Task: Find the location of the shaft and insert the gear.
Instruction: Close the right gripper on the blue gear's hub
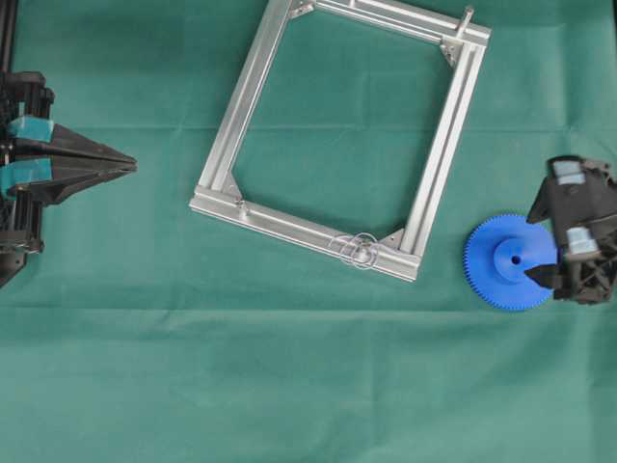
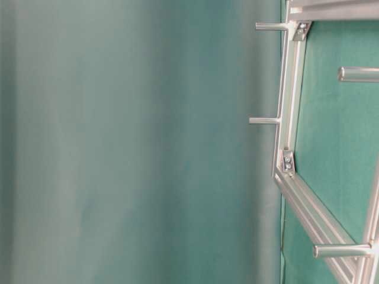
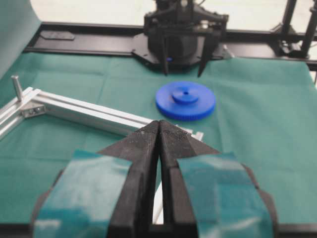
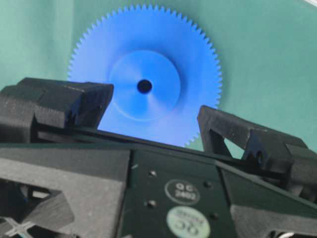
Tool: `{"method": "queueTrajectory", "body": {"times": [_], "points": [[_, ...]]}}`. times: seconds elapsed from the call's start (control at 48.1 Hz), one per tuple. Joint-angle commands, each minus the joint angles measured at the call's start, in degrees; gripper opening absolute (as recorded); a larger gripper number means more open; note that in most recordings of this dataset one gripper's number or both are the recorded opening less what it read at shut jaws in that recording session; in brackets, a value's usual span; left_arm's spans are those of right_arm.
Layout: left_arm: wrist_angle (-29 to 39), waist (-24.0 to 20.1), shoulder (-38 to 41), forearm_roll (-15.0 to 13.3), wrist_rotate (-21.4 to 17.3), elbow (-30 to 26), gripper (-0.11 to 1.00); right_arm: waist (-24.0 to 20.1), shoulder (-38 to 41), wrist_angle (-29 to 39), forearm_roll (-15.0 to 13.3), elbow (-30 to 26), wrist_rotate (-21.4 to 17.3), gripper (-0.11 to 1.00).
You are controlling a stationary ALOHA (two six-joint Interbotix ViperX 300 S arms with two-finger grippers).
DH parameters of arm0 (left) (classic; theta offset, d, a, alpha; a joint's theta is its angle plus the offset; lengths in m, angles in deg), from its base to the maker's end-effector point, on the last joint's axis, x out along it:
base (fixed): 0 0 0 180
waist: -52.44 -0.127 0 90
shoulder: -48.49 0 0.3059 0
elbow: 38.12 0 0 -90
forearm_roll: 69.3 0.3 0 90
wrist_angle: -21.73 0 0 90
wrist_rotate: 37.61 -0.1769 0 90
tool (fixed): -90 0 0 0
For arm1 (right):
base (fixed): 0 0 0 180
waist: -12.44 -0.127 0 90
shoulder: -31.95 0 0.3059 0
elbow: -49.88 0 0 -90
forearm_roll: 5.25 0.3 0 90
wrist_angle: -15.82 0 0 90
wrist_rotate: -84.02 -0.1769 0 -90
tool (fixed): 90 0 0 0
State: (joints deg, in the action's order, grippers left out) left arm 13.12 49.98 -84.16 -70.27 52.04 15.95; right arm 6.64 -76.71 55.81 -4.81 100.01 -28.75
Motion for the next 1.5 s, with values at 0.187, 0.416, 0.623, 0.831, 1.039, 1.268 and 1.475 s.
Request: {"method": "queueTrajectory", "body": {"times": [0.187, 0.416, 0.623, 0.831, 1.039, 1.268, 1.475], "points": [[-0.62, -0.18, 0.44, -0.09, -0.09, -0.70, 0.02, -1.14, 4.31, -5.27, 0.09, -0.26, -0.09, 0.93], [-0.62, -0.18, 0.44, -0.09, -0.09, -0.70, 0.02, -1.49, 6.86, -8.88, 0.18, 1.23, -0.18, 0.93], [-0.62, -0.18, 0.44, -0.09, -0.09, -0.70, 0.02, -1.58, 8.96, -10.72, 0.18, 1.85, -0.70, 0.93], [-0.62, -0.18, 0.44, -0.09, -0.09, -0.70, 0.02, -1.67, 9.14, -11.34, 0.09, 2.11, -0.88, 0.93], [-0.62, -0.18, 0.44, -0.09, -0.09, -0.70, 0.02, -1.67, 9.05, -11.07, 0.09, 2.29, -0.79, 0.92], [-0.62, -0.18, 0.44, -0.09, -0.09, -0.70, 0.02, -1.67, 9.05, -11.34, -0.09, 2.11, -0.79, 0.69], [-0.62, -0.18, 0.44, -0.09, -0.09, -0.70, 0.02, -1.67, 8.96, -10.63, 0.09, 1.58, -0.88, 0.69]]}}
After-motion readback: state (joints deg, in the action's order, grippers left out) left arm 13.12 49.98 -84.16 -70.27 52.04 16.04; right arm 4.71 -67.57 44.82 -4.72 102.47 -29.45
